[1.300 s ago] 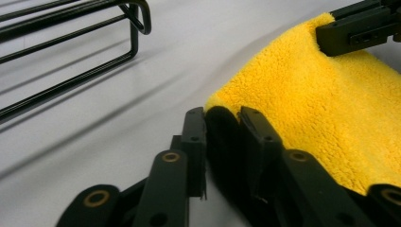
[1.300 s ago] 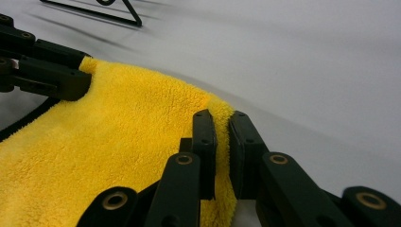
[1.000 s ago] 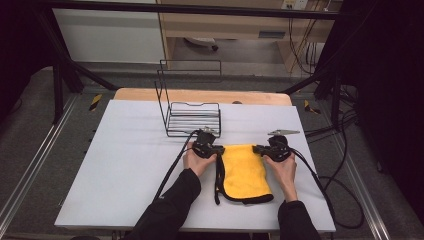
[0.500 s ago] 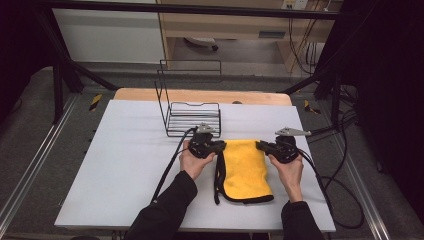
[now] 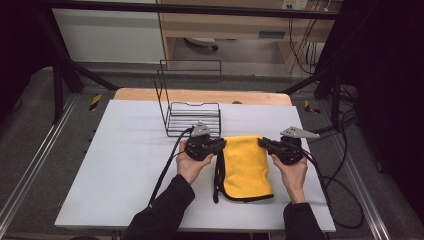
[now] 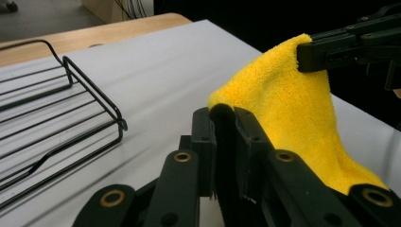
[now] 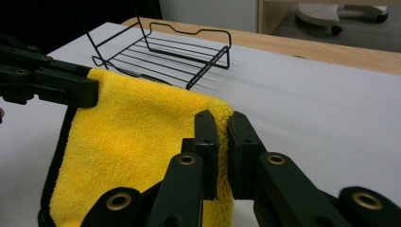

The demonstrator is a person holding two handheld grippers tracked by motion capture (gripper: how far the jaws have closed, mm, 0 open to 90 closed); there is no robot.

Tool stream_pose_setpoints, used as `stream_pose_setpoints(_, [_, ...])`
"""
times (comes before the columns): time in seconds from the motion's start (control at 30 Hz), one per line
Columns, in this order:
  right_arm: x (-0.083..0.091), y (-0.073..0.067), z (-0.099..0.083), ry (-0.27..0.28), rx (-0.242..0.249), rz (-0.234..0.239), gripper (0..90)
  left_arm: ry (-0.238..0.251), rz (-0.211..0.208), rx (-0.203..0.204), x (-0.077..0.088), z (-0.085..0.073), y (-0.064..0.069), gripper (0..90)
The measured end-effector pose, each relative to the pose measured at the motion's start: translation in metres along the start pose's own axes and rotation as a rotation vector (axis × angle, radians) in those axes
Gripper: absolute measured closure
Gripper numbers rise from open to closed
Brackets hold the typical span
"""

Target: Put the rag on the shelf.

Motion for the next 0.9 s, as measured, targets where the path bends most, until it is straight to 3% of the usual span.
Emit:
stream_pose_setpoints(0.53, [0.027, -0.026, 0.023, 0.111, 0.067, -0.024, 84.3, 0.12, 0.004, -0.01, 0.028, 0.017, 0.009, 79.6])
stream_pose_setpoints(0.9, [0.036, -0.044, 0.041, 0.176, 0.121, -0.036, 84.5, 0.205, 0.024, -0.036, 0.053, 0.032, 0.011, 79.6])
Point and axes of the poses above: each handheld gripper's, and its own axes: x roughly backward along the jaws, z roughly out of its top, y roughly to its right, the point moved 3 cm from there along -x, roughly forward along the jaws, and after that the axes turned 6 degrees about z, right-handed, at the moved point
